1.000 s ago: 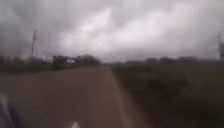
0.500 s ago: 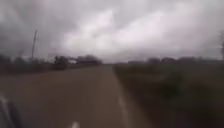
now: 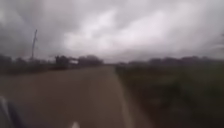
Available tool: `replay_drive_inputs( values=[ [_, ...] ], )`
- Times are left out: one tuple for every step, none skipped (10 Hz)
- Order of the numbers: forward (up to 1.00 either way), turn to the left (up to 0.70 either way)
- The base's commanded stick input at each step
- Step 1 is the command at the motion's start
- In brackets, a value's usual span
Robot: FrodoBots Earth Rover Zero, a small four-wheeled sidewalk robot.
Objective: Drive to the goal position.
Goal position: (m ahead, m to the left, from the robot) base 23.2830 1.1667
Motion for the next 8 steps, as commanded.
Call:
replay_drive_inputs(
  values=[
    [0.85, -0.34],
    [0.85, -0.34],
    [0.85, -0.34],
    [0.85, -0.17],
    [0.85, 0.00],
    [0.85, 0.00],
    [0.85, 0.00],
    [0.85, 0.00]
  ],
)
